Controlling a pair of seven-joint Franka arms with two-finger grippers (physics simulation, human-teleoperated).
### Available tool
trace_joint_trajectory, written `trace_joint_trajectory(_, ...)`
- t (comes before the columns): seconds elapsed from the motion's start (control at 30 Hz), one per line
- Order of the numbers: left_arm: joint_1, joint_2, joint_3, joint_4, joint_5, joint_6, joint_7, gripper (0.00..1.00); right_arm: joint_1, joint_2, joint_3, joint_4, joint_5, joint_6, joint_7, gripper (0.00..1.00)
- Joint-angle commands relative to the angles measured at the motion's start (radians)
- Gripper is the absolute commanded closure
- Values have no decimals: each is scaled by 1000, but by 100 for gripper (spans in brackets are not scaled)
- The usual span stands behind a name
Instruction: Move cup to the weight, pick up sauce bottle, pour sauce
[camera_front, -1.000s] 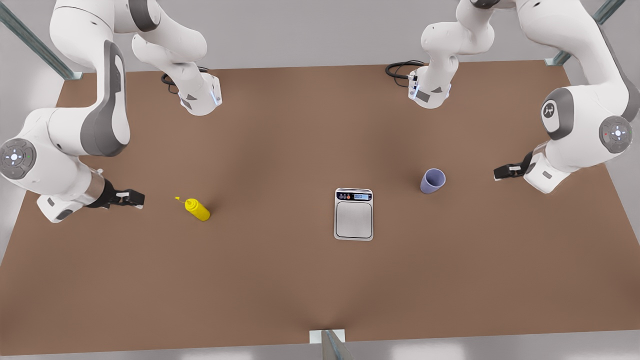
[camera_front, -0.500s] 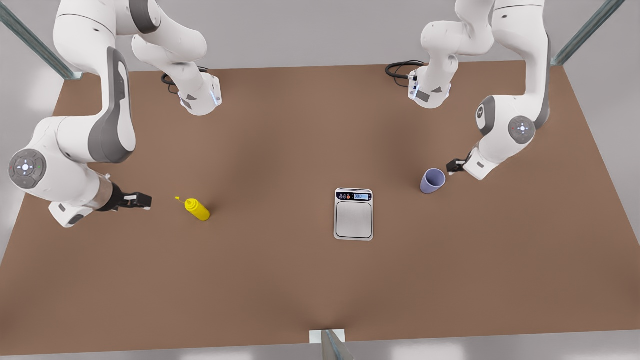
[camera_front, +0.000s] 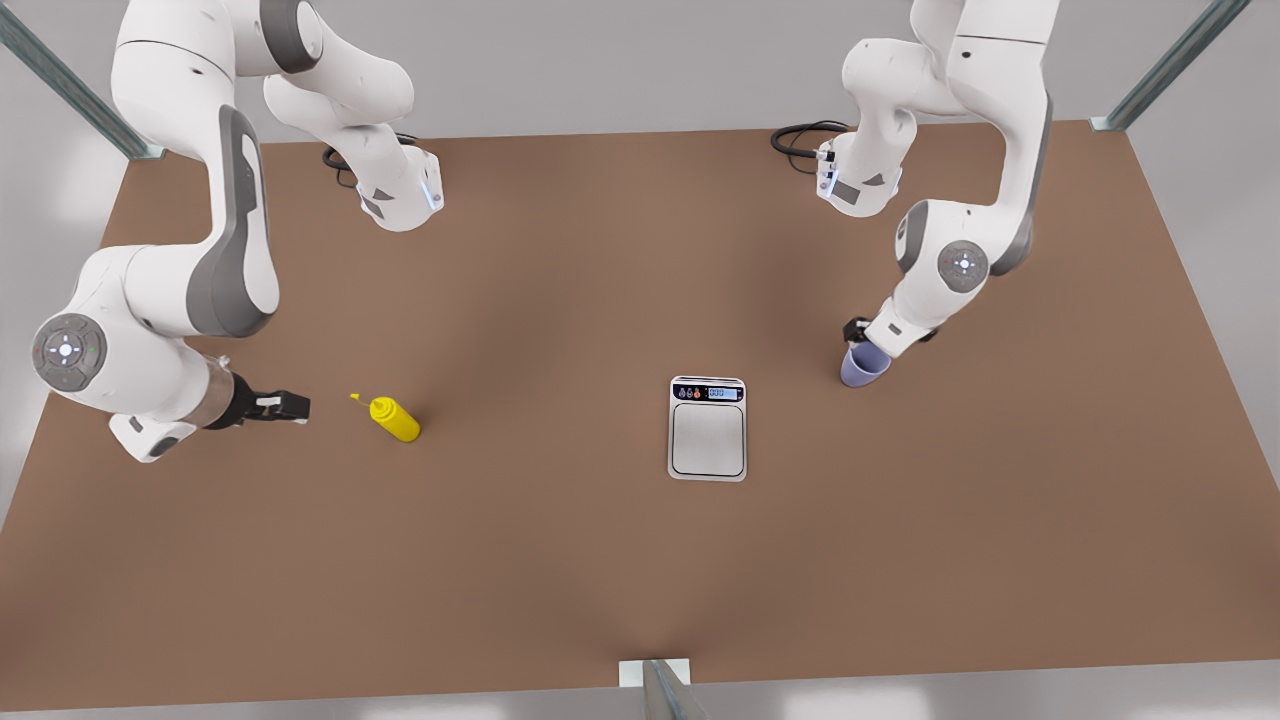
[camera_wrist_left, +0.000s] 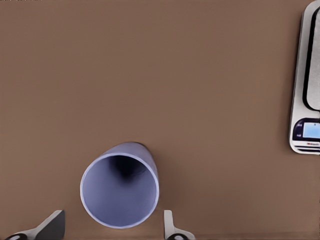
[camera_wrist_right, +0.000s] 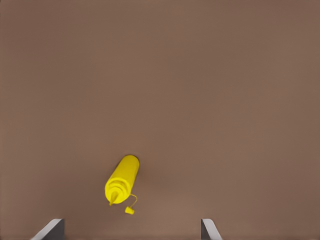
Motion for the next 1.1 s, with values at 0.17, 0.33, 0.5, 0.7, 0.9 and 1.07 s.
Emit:
trace_joint_trajectory(0.17,77,51,39,50,3,-12,15,0,-1,9,0,2,0,0,0,0)
trace_joint_trajectory(0.33,77,74,57,52,3,-14,16,0,-1,11,0,2,0,8,0,0)
trace_joint_trajectory(0.5,76,87,56,52,3,-12,16,0,1,17,0,2,0,9,-2,0)
trace_joint_trajectory(0.7,74,110,54,48,3,-3,16,9,-56,14,0,-70,-2,89,-502,0)
trace_joint_trajectory(0.9,67,156,53,41,2,46,15,40,-303,58,1,-215,362,195,-1451,0)
trace_joint_trajectory(1.07,67,179,47,28,-4,84,13,71,-441,138,1,-423,765,178,-2037,0)
